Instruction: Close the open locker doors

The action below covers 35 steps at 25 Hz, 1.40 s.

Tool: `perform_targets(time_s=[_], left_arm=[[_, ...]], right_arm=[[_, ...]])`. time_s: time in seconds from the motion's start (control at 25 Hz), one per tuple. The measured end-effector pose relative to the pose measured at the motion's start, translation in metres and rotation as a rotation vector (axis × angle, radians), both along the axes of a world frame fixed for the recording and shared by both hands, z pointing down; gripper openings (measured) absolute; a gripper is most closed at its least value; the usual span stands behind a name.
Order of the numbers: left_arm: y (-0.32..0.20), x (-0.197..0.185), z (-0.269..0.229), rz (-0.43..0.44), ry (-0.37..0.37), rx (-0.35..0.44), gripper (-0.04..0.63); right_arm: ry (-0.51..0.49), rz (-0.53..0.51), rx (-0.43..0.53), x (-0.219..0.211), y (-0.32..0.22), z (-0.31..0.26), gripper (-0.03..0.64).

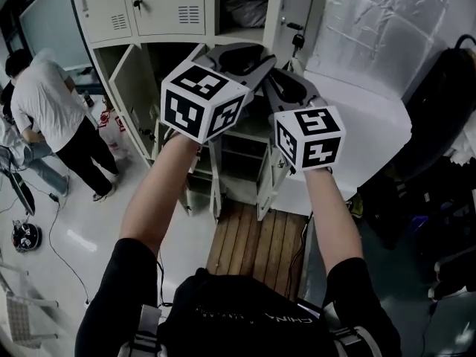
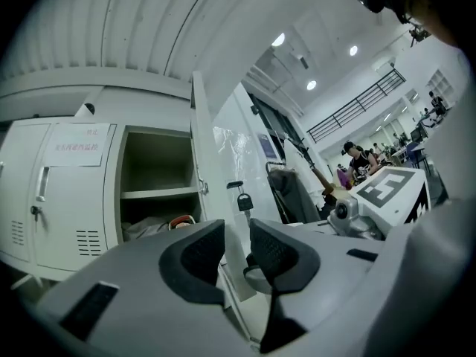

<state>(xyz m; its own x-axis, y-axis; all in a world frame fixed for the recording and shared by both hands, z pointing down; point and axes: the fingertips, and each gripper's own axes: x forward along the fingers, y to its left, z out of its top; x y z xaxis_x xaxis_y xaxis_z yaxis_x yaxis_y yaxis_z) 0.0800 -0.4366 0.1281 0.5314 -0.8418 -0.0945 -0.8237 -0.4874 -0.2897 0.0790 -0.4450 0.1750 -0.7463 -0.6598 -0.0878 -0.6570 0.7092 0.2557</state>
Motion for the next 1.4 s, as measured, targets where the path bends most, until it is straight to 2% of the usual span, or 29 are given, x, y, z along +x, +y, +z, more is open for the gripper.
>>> perform_targets(time_s=[0.12, 0.28, 0.44, 0.6, 0.72, 1.04, 1.4], left_arm=[[-0.007, -0.009, -0.004, -0.08, -0.032, 0.008, 0.115], [-0.015, -0.027, -0.004, -0.165, -0.023, 0.004, 0.115], [-0.026, -0.037, 0.002, -0.209, -0.027, -0.023, 0.115], [-0.037, -0.044, 0.004, -0.207, 0.008, -0.048, 0.115], [-0.044, -0.057, 0.006, -0.203, 0.003, -0.082, 0.115], [-0.071, -0.097, 0.005, -0.156, -0.057, -0.166, 0.117], [-0.112, -0.139, -0.001, -0.111, -0.156, -0.267, 0.12]], right_arm=[[0.014, -0.024, 0.013, -0.008, -0.003, -0.001, 0.075], [0.056, -0.042, 0.036, -0.023, -0.007, 0.0, 0.076], [0.088, -0.071, 0.041, -0.036, -0.011, 0.001, 0.076], [0.112, -0.083, 0.047, -0.042, -0.015, -0.002, 0.076], [0.128, -0.088, 0.055, -0.048, -0.017, -0.004, 0.076], [0.178, -0.081, 0.093, -0.066, -0.025, -0.012, 0.076], [0.192, -0.091, 0.181, -0.089, -0.04, -0.066, 0.075]])
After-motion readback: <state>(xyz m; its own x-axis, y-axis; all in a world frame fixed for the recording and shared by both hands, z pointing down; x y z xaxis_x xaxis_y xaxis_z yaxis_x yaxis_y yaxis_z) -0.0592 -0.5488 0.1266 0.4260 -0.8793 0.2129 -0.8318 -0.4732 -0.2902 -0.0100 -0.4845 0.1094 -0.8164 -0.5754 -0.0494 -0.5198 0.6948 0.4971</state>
